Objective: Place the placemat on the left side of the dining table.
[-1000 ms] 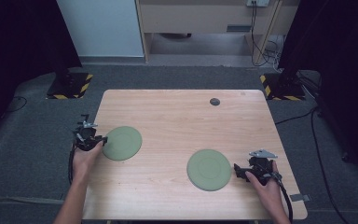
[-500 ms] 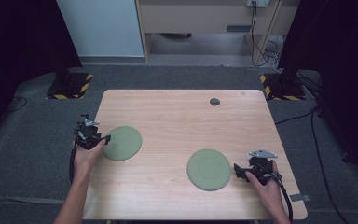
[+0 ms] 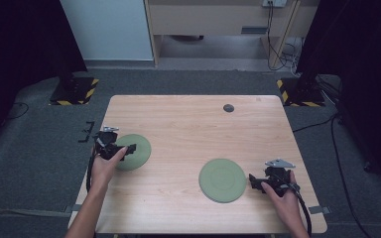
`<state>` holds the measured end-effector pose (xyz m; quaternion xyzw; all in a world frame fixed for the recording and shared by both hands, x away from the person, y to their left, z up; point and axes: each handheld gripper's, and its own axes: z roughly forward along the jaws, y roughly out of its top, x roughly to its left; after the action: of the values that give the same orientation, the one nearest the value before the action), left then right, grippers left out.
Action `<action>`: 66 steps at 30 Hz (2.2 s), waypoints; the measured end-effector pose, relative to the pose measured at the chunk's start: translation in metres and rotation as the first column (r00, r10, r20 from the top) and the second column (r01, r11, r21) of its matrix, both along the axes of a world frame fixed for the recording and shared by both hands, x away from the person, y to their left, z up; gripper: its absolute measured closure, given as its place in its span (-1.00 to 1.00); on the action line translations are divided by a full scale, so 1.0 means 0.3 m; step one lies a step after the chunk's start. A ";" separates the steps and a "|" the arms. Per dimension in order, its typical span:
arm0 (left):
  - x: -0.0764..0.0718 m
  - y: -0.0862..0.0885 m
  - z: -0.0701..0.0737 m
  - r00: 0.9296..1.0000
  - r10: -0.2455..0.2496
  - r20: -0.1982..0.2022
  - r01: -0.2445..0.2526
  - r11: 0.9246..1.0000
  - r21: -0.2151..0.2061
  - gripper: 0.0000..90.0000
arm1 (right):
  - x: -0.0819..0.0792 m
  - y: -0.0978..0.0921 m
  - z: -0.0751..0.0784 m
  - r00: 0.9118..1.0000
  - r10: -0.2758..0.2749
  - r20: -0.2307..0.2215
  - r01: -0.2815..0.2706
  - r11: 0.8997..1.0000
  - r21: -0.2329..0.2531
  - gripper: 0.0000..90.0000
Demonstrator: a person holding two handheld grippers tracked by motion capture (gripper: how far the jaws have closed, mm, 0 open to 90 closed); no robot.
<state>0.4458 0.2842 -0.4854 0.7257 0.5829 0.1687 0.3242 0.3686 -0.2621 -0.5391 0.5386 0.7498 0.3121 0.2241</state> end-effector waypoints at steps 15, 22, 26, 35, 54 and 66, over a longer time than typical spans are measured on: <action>-0.051 -0.212 -0.005 0.988 -0.147 0.034 0.146 0.989 0.036 -0.90 | 0.001 -0.001 0.000 1.000 0.005 -0.003 -0.005 1.000 -0.001 -0.97; -0.088 -0.291 -0.008 0.979 -0.200 0.040 0.197 0.979 0.055 -0.90 | 0.001 -0.001 0.000 1.000 0.008 -0.003 -0.008 1.000 -0.001 -0.97; -0.115 -0.318 -0.020 0.973 -0.231 0.030 0.228 0.971 0.066 -0.89 | 0.001 -0.001 0.000 1.000 0.009 -0.002 -0.009 1.000 -0.002 -0.97; -0.158 -0.342 -0.045 0.964 -0.266 0.022 0.263 0.961 0.088 -0.89 | 0.001 -0.001 0.000 1.000 0.009 -0.002 -0.009 1.000 -0.002 -0.97; -0.227 -0.380 -0.099 0.951 -0.310 0.004 0.307 0.945 0.109 -0.89 | -0.001 0.001 0.000 1.000 0.009 -0.002 -0.009 1.000 0.000 -0.97; -0.256 -0.402 -0.133 0.944 -0.330 -0.013 0.329 0.939 0.096 -0.89 | -0.001 0.001 0.000 1.000 0.007 -0.002 -0.007 1.000 0.000 -0.97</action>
<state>0.3692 0.1634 -0.5252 0.8276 0.4438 0.1412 0.3134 0.3682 -0.2617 -0.5390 0.5360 0.7521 0.3125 0.2224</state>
